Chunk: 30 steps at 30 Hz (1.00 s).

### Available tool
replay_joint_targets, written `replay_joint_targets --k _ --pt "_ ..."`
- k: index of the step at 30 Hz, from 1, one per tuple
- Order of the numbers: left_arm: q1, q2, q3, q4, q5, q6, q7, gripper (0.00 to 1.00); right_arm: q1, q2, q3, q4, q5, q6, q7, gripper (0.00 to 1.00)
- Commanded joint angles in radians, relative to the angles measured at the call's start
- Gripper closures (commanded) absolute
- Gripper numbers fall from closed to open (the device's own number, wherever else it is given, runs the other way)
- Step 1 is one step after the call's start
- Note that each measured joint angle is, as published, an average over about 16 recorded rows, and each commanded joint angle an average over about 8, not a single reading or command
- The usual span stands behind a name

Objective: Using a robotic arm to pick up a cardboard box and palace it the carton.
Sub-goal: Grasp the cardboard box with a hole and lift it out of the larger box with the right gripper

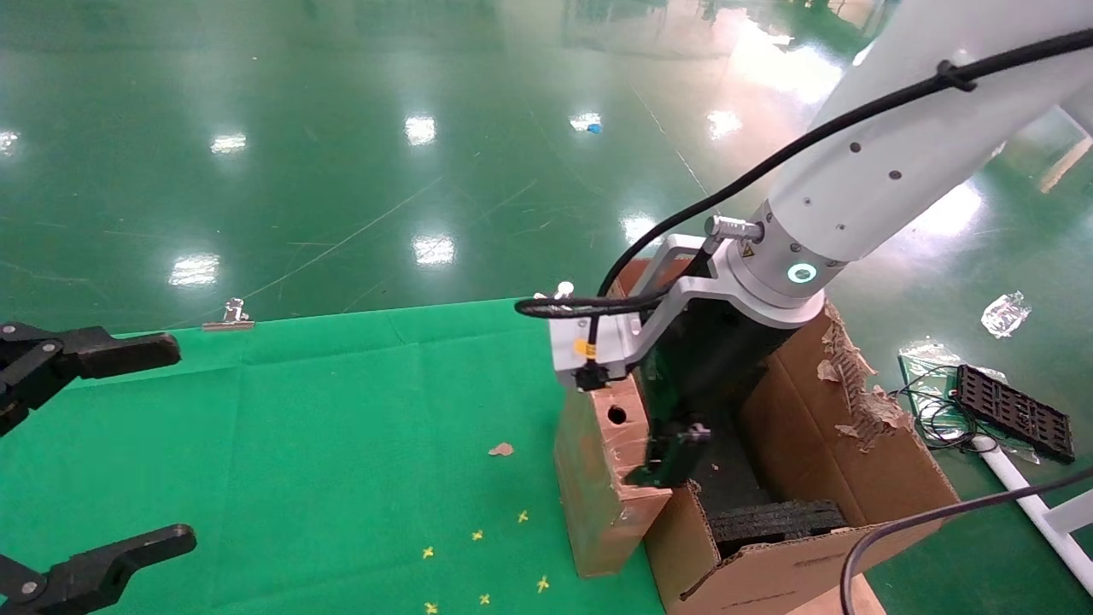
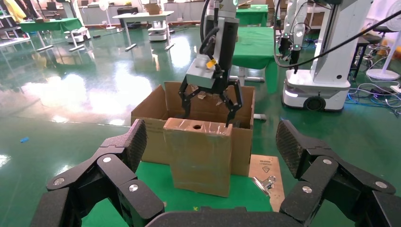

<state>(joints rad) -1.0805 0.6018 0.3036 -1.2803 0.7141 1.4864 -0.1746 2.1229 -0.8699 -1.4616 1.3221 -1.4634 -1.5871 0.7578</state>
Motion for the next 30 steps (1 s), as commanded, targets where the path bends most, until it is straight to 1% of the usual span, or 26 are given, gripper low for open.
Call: replay_joint_targets --k 1,4,8,14,20,24,30 --pt "0.000 0.000 0.000 0.000 0.000 0.000 0.000 0.00 0.044 -0.011 -0.062 0.000 0.011 0.003 0.002 0.00" --pt "0.000 0.000 0.000 0.000 0.000 0.000 0.000 0.00 0.063 -0.021 -0.115 -0.003 0.020 0.011 0.005 0.00" --pt "0.000 0.000 0.000 0.000 0.000 0.000 0.000 0.00 0.069 -0.033 -0.161 -0.010 0.025 0.021 0.009 0.00" --pt "0.000 0.000 0.001 0.000 0.000 0.000 0.000 0.00 0.068 -0.045 -0.197 -0.025 0.025 0.031 0.016 0.00" --pt "0.000 0.000 0.001 0.000 -0.001 0.000 0.000 0.00 0.073 -0.045 -0.214 -0.048 0.029 0.035 0.036 0.00" --pt "0.000 0.000 0.001 0.000 -0.001 0.000 0.001 0.00 0.087 -0.034 -0.211 -0.103 0.057 0.034 0.082 0.00" --pt "0.000 -0.001 0.001 0.000 -0.001 -0.001 0.001 0.00 0.116 -0.029 -0.198 -0.258 0.115 0.035 0.216 0.00"
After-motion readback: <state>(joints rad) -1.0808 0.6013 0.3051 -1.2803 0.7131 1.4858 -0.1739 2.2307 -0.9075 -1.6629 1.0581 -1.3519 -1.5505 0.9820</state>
